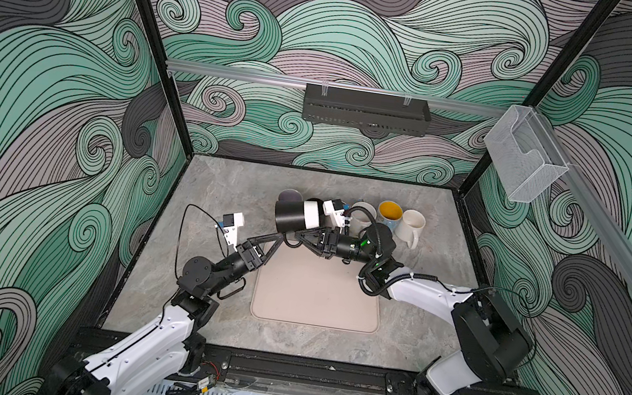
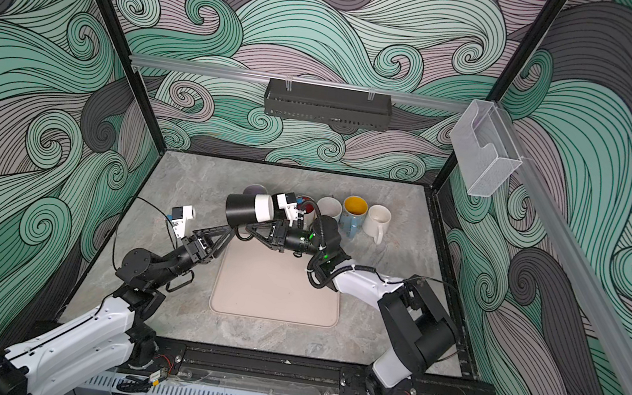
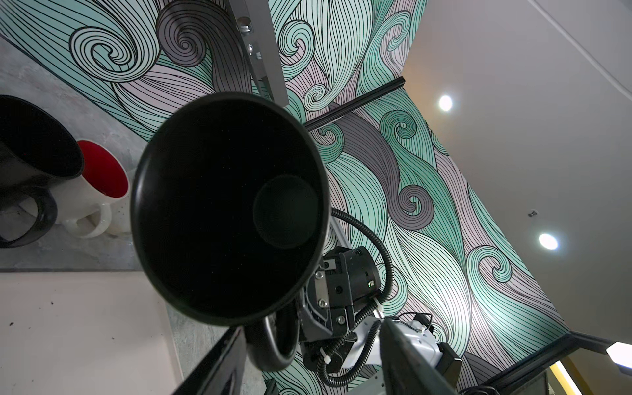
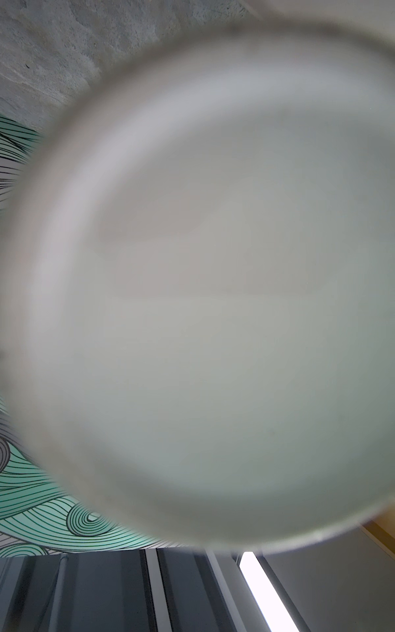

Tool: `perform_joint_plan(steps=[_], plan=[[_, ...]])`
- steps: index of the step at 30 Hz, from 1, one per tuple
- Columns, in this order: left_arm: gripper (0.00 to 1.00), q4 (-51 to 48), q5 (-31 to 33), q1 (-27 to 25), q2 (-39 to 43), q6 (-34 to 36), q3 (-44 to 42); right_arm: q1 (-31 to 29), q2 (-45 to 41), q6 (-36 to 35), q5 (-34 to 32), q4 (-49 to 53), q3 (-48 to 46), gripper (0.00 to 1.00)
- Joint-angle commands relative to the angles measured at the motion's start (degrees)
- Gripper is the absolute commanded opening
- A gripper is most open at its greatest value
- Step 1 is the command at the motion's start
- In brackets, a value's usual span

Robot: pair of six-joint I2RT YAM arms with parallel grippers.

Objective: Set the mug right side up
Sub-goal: 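Grasp the black mug with the left gripper from the right gripper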

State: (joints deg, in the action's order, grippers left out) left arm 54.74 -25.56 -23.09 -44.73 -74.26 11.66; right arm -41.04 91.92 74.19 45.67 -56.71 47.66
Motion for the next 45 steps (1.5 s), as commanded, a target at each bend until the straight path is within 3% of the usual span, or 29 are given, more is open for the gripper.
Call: perform_joint_plan(steps=[1, 12, 22, 33, 45], plan=[[0.63, 0.3, -0.19, 0.31, 1.07, 0.08, 1.66, -0.62, -1.03, -0.28, 1.47, -7.37, 2.8, 0.0], [0.6, -1.59, 0.02, 0.33, 2.02, 0.08, 1.61, -2.49, -2.37, -2.83, 2.32, -4.71, 3.28, 0.0], [0.49, -1.43, 0.88, 0.32, 2.98, 0.07, 1.26, -4.12, -2.02, -3.0, 4.25, -4.9, 3.98, 0.0], [0.42, -0.51, 1.57, 0.28, 3.78, -0.45, 0.91, -5.8, 1.05, 1.3, 6.65, -10.44, 4.62, 0.0], [0.33, -3.44, 3.1, 0.41, 7.22, -0.02, 0.64, -6.38, 0.85, -2.13, 6.62, -4.03, 4.82, 0.0]])
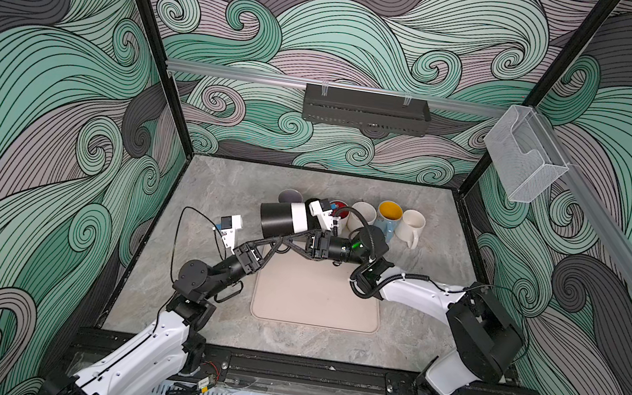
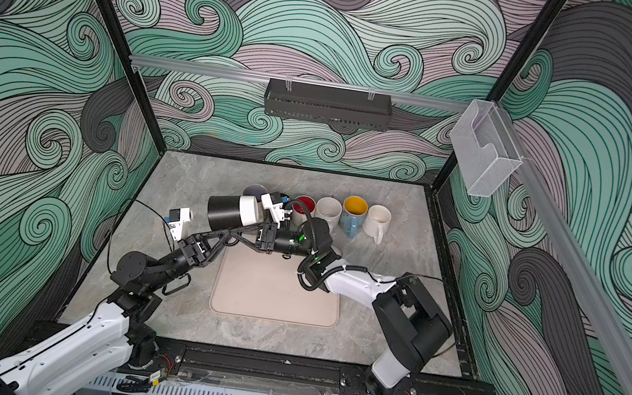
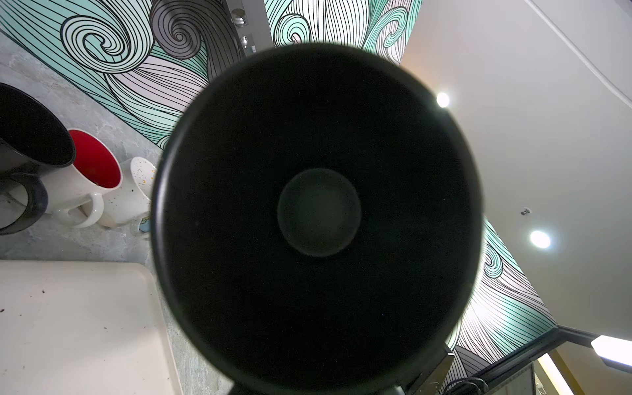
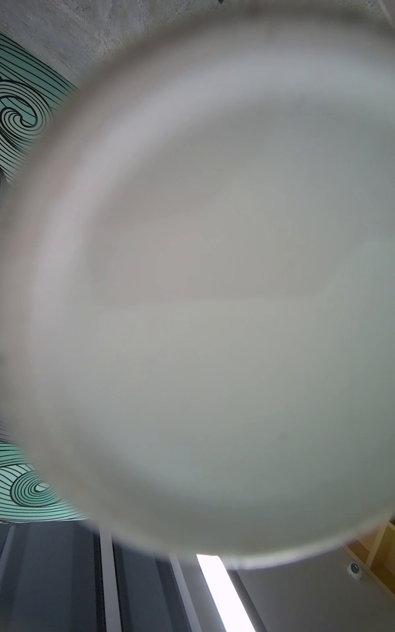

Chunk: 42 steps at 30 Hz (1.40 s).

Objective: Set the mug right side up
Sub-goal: 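Grasp the black mug with the left gripper from the right gripper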

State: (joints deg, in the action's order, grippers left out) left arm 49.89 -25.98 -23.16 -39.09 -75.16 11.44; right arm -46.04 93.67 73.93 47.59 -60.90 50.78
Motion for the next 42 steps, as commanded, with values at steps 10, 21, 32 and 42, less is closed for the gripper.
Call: perform_joint_plan(steps=[10, 21, 32, 42], plan=[[0.21, -1.12, 3.89, 0.48, 2.78, 1.58, 1.58, -2.39, -1.44, -5.73, 4.63, 6.57, 2.46, 0.0], [0.0, -2.49, 4.93, 0.48, 4.99, 2.55, 1.92, -2.23, 1.05, -4.56, 4.36, 5.52, 2.35, 0.0], [0.0, -6.89, 7.18, 0.68, 7.08, 4.75, 2.53, -0.98, -0.16, -5.27, 4.0, 7.73, 0.99, 0.31], [0.0, -8.49, 8.23, 1.93, 6.73, 6.67, 3.84, -0.54, -2.35, -8.78, 3.9, 14.08, 0.15, 0.37]])
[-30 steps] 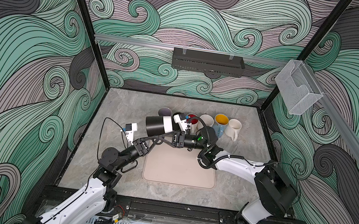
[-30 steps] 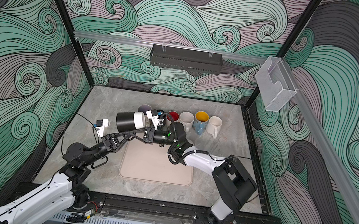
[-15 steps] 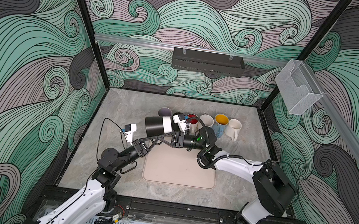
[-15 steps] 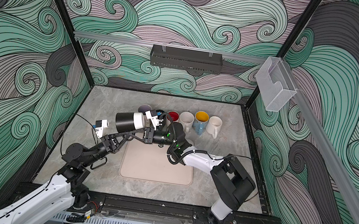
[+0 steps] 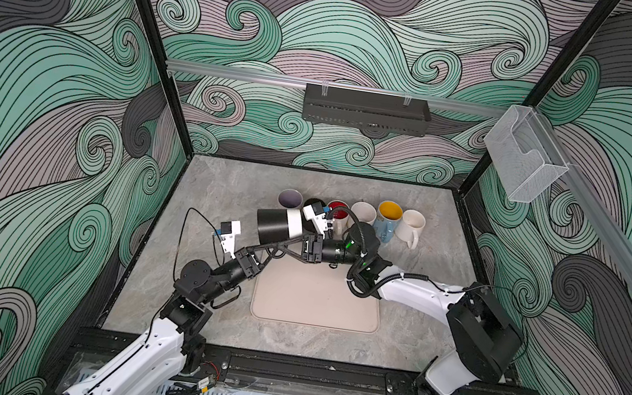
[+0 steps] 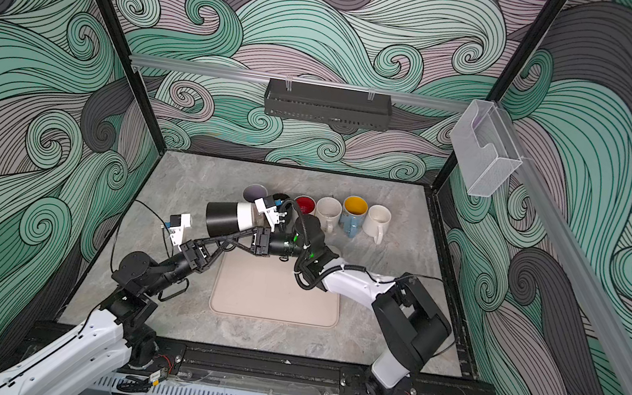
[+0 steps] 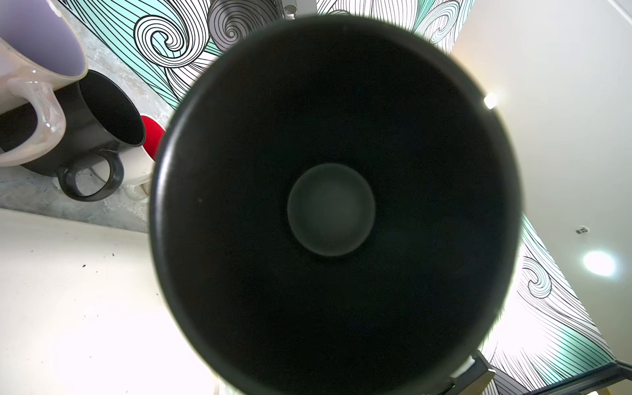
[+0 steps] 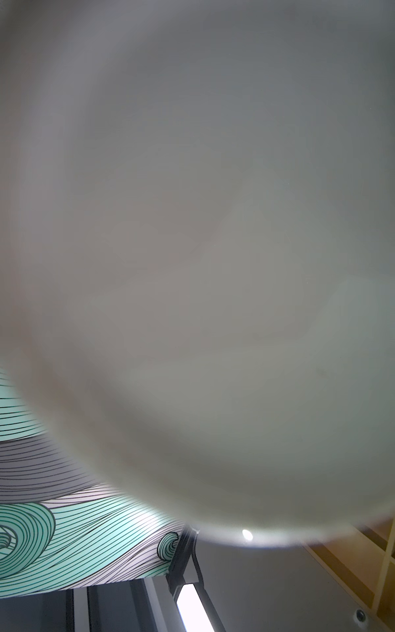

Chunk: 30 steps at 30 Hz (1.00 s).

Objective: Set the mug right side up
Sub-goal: 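Grasp the black mug with the left gripper from the right gripper, then carry the black mug upright with the left gripper while the right draws back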

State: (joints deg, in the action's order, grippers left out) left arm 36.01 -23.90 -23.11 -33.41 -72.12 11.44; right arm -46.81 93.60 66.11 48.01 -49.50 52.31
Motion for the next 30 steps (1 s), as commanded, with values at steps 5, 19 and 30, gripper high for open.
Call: perform_joint_plan(steps=[5, 19, 30], plan=[[0.0, 5.08, 5.32, 2.85, 0.8, 3.72, 5.19, 0.48, -2.39, -1.1, 3.47, 3.13, -1.9, 0.38], [0.0, -38.63, 11.86, 3.67, 2.54, 31.01, 28.34, 2.72, -7.59, -16.47, -2.97, 30.18, -0.01, 0.38], [0.0, -70.98, 25.3, 3.64, -17.51, 49.08, 54.88, 3.83, -12.61, -34.48, -22.68, 63.04, 7.81, 0.38]])
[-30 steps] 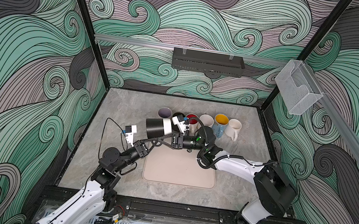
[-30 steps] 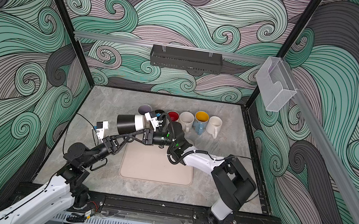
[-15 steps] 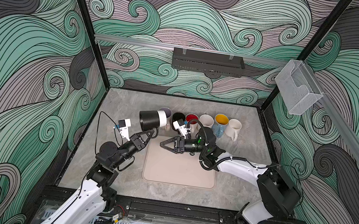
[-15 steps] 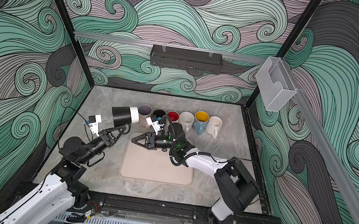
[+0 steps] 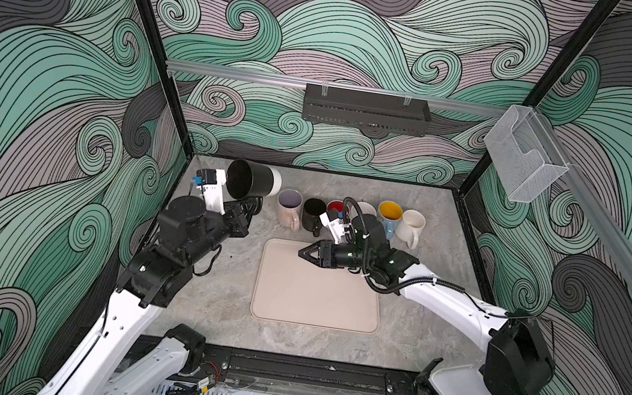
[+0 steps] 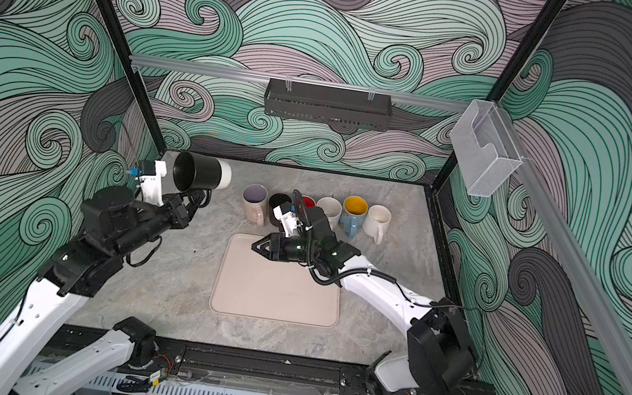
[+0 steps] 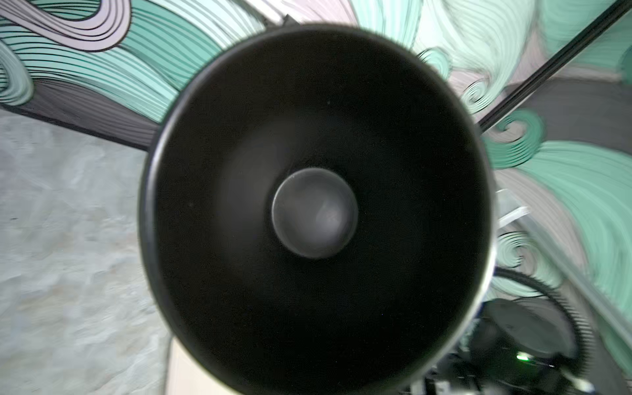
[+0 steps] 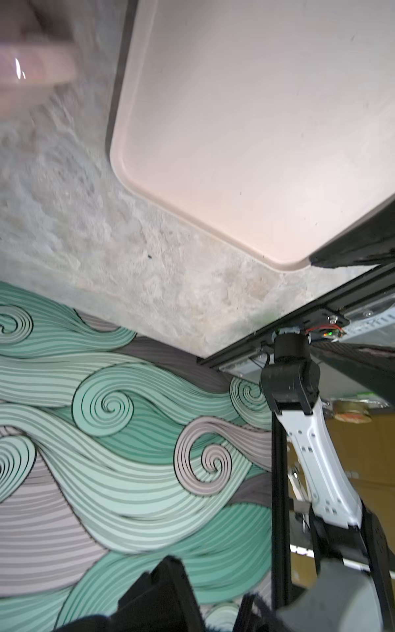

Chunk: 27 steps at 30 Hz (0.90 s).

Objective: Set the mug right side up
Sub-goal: 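Carry the black mug upright with the left gripper while the right draws back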

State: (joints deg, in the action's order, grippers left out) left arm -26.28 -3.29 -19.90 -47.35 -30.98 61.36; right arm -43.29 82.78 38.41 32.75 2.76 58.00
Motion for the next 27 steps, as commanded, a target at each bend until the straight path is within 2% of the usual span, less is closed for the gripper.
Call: perform_joint_plan(steps=[1, 9, 27], plan=[[0.0, -10.34, 5.93, 0.43, -5.31, 8.62, 6.8, 0.32, -2.28, -7.54, -8.5, 12.14, 2.36, 0.38], [0.0, -13.7, 14.14, 0.47, -13.26, 13.17, 12.38, 2.36, -4.39, -9.65, -11.23, 14.44, 1.75, 0.38], [0.0, -9.1, 17.92, 3.2, -33.44, 13.49, 12.64, 6.49, -4.33, -9.78, -9.37, 14.07, 0.52, 0.38]])
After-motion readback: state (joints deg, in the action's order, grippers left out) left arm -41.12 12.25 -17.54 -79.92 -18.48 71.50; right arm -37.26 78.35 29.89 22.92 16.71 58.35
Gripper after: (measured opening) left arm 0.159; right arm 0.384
